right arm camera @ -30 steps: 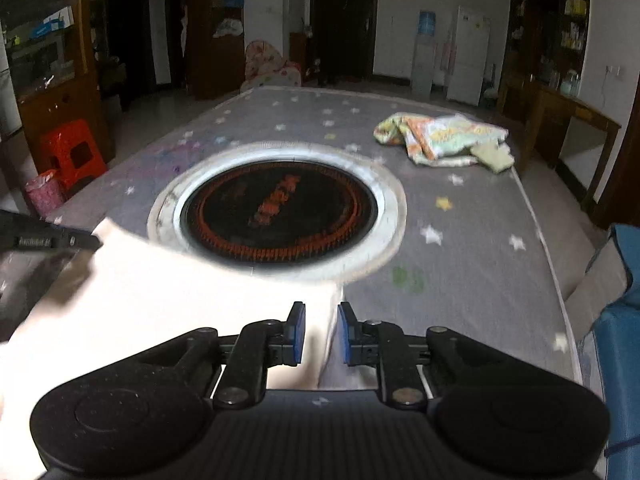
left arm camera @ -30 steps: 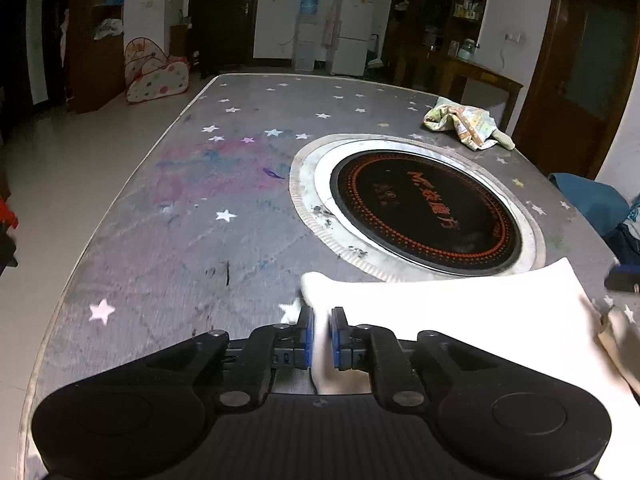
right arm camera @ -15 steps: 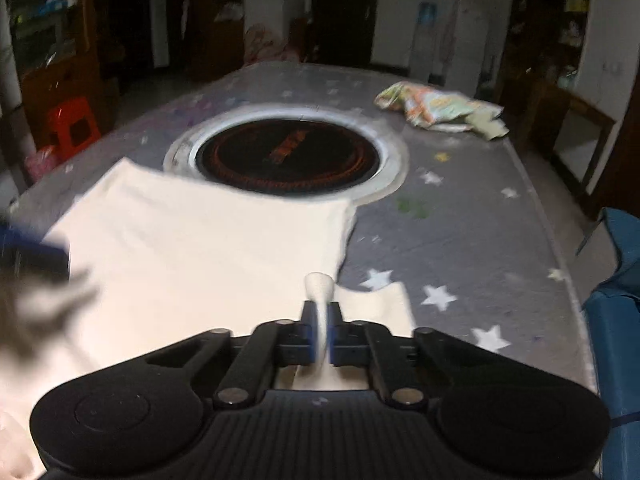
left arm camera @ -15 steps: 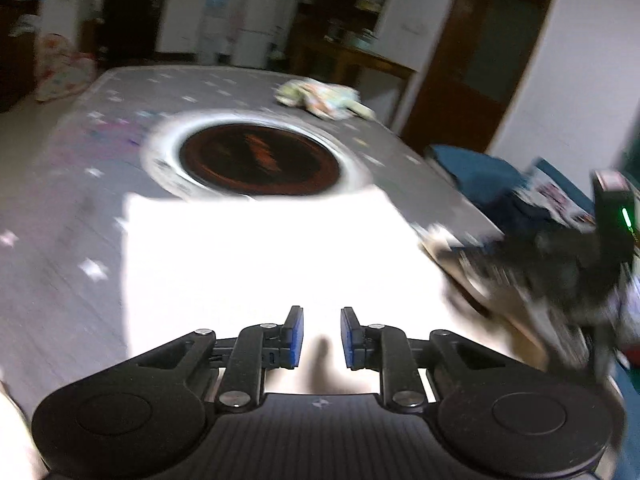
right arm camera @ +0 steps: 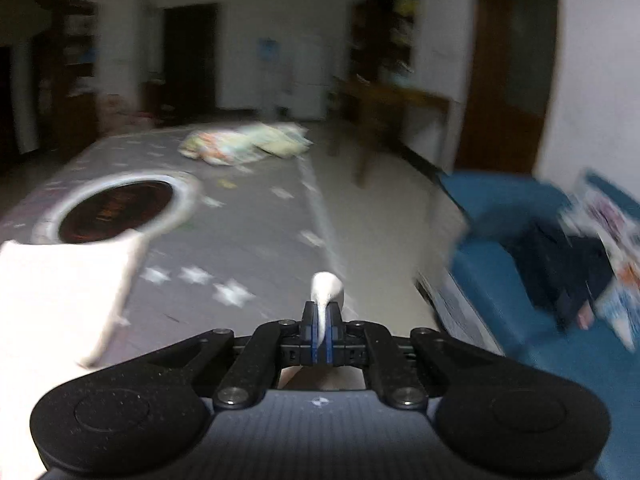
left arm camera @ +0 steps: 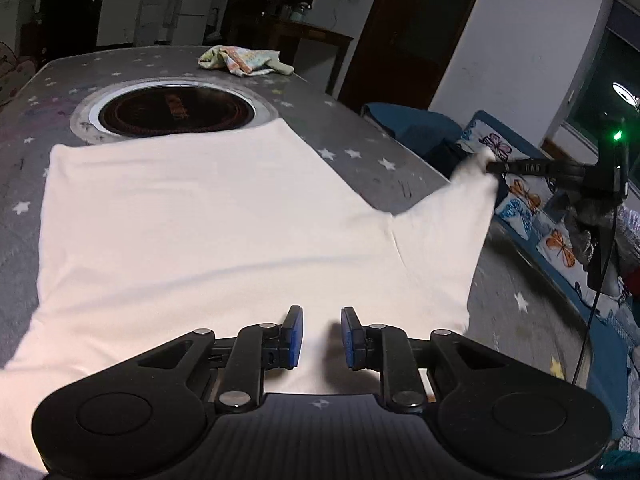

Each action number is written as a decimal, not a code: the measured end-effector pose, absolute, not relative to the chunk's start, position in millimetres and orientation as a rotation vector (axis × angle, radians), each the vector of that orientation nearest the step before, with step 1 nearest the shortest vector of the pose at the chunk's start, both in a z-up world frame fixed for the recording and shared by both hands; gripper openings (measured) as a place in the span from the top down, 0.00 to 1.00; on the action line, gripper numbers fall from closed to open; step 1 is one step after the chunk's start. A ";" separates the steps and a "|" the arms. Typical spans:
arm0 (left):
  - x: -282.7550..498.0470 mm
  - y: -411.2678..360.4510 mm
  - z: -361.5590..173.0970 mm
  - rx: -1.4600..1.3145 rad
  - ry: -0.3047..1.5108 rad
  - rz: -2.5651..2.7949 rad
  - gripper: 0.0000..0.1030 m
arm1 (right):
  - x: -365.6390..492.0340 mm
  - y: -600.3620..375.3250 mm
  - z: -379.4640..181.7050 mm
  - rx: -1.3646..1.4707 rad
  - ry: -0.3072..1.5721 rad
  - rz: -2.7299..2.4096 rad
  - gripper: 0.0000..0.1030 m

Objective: Fold clothes

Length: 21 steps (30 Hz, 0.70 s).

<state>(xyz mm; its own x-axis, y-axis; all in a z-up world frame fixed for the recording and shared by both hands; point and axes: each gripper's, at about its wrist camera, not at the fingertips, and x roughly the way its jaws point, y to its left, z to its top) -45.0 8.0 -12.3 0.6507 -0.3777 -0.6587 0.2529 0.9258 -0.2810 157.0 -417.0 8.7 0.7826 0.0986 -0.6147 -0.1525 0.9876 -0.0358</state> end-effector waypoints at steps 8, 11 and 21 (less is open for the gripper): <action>-51.9 4.0 -10.7 -0.156 0.784 -0.367 0.73 | 154.0 -434.0 -5.4 -0.069 0.691 0.086 0.80; -54.0 2.9 -10.2 -0.158 0.784 -0.366 0.73 | 157.8 -419.4 -4.3 -0.075 0.684 0.163 0.77; -76.9 13.4 -5.7 -0.130 0.778 -0.337 0.68 | 177.2 -382.7 -27.3 -0.130 0.744 0.249 0.61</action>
<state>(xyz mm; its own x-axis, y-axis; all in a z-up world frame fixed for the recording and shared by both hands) -76.9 13.4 -5.7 0.6621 -0.3449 -0.6653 0.2494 0.9386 -0.2383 177.2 -382.7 -27.3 0.7081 0.1779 -0.6833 -0.2696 0.9626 -0.0288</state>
